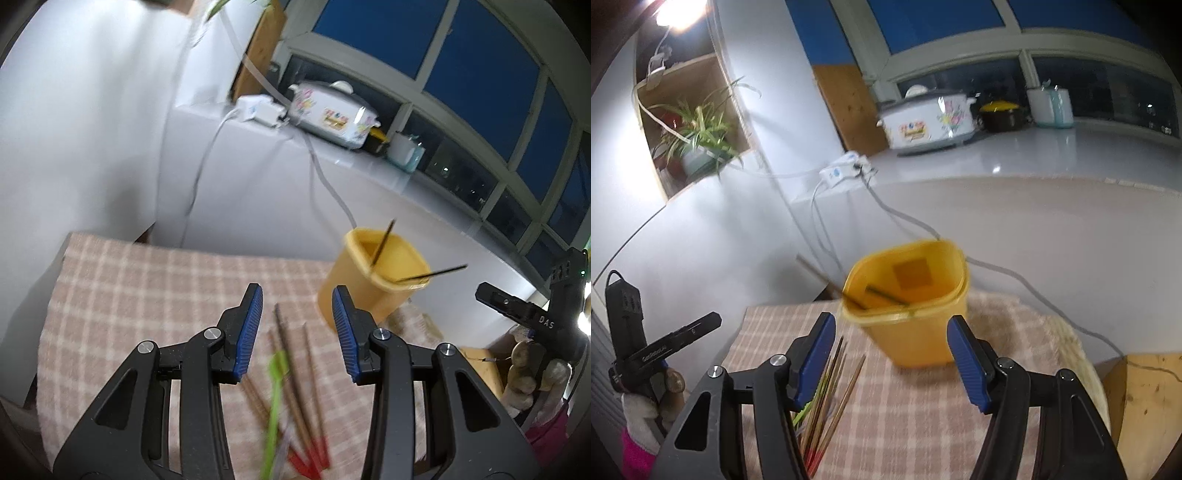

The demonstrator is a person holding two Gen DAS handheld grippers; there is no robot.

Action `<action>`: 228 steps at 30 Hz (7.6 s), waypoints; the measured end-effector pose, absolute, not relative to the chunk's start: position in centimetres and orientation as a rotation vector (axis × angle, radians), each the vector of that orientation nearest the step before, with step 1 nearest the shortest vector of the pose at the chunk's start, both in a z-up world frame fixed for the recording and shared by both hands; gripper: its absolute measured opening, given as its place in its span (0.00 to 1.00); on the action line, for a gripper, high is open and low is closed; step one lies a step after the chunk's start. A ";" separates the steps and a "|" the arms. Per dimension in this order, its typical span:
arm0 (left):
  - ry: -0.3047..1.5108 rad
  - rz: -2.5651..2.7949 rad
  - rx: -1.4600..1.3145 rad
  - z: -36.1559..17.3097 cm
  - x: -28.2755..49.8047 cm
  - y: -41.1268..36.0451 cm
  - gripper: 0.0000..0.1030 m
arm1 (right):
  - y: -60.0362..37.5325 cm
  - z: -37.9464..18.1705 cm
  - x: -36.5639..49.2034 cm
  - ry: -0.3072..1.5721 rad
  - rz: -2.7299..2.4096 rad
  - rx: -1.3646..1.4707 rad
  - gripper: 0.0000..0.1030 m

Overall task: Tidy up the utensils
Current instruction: 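Move both tools back down to the utensils on the cloth, then grasp the green spoon with the left tool while the right tool grasps a wooden chopstick, then lift the green spoon and chopstick and carry them over the yellow bin, then open both tools to drop the spoon and chopstick into the bin, then move both tools back toward the remaining chopsticks on the cloth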

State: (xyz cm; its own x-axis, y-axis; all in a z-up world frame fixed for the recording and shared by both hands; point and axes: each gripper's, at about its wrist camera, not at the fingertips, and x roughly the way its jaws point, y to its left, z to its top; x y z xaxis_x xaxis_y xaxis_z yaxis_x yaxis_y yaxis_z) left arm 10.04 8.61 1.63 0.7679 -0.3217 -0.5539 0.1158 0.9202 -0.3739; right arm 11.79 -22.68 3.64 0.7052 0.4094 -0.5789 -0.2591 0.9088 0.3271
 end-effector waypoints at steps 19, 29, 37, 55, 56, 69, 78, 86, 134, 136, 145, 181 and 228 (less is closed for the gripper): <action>0.957 -0.315 -0.257 -8.2 8.8 6.6 0.37 | -17.7 -5.8 12.2 0.965 0.469 0.205 0.54; 1.045 -0.352 -0.146 -10.9 10.2 3.7 0.28 | -14.1 -8.4 13.4 1.048 0.506 0.172 0.45; 1.080 -0.343 -0.092 -12.1 11.6 3.2 0.20 | -12.7 -10.2 14.8 1.109 0.502 0.189 0.39; 1.083 -0.323 -0.041 -12.8 13.4 3.2 0.05 | -9.6 -12.7 18.6 1.197 0.422 0.178 0.24; 1.081 -0.321 -0.046 -12.8 13.5 3.4 0.05 | -9.4 -12.8 18.6 1.196 0.415 0.168 0.23; 1.076 -0.289 0.004 -12.5 12.6 4.4 0.04 | -4.5 -13.7 19.1 1.187 0.378 -0.042 0.08; 1.146 -0.299 0.043 -12.4 13.4 4.8 0.05 | -6.3 -13.8 19.8 1.245 0.410 0.015 0.04; 1.101 -0.311 -0.059 -11.9 13.1 6.4 0.03 | -8.1 -12.3 18.9 1.212 0.435 0.043 0.03; 0.575 -0.499 -0.435 2.2 13.2 1.7 0.03 | -21.5 5.6 11.8 0.694 0.484 0.272 0.03; 0.565 -0.505 -0.428 2.8 13.9 1.0 0.03 | -22.3 6.4 12.0 0.677 0.483 0.283 0.03; 0.524 -0.508 -0.393 4.0 16.9 -2.1 0.03 | -25.1 7.9 13.0 0.630 0.426 0.274 0.03; 0.429 -0.346 -0.252 1.7 24.0 -9.6 0.03 | -28.9 8.4 19.9 0.574 0.334 0.329 0.03; 0.534 -0.285 -0.291 2.6 12.1 3.7 0.15 | -25.6 7.2 11.8 0.593 0.395 0.259 0.37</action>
